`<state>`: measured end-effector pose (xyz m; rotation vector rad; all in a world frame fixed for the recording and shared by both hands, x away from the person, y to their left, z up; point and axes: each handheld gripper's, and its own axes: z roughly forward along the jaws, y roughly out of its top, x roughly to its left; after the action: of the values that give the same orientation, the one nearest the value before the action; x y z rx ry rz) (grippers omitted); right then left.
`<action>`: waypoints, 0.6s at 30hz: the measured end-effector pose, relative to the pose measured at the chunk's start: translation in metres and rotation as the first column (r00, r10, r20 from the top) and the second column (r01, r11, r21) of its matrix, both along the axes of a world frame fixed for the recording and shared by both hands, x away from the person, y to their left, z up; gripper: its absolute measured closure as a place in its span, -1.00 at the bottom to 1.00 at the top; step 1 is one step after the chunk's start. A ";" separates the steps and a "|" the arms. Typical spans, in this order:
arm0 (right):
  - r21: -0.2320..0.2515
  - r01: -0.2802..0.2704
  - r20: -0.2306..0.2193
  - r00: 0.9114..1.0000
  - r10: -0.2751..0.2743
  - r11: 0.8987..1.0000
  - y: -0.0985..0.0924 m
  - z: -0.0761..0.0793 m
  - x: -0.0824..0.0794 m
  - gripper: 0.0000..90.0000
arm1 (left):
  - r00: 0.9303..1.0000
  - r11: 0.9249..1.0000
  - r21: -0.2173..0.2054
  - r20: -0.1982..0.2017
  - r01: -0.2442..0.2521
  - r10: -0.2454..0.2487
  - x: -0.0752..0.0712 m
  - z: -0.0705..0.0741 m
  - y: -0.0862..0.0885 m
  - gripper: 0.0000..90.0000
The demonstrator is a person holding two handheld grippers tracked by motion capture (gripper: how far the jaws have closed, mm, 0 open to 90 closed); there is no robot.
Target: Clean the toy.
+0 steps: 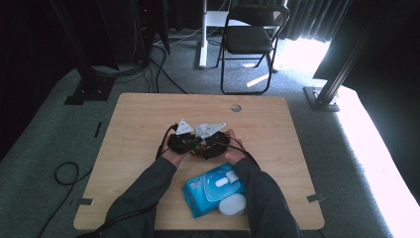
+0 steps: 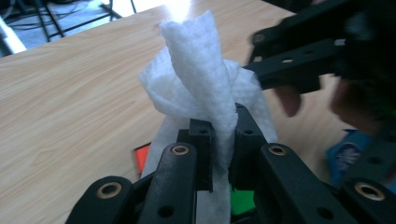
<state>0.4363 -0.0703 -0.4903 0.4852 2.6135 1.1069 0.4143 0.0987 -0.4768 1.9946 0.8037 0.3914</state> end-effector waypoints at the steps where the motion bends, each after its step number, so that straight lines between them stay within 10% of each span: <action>1: 0.002 0.001 -0.001 1.000 -0.001 1.000 0.000 0.000 0.000 -0.24 | 1.000 1.000 -0.007 -0.003 0.006 -0.006 -0.001 0.000 -0.001 0.82; 18: 0.043 0.064 -0.018 0.998 -0.064 0.997 -0.008 -0.003 0.005 -0.24 | 1.000 1.000 -0.014 -0.013 -0.007 0.007 -0.003 -0.005 0.015 0.83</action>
<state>0.4409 -0.0787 -0.4931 0.5857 2.5736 1.1458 0.4114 0.1137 -0.4815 1.9834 0.8201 0.3762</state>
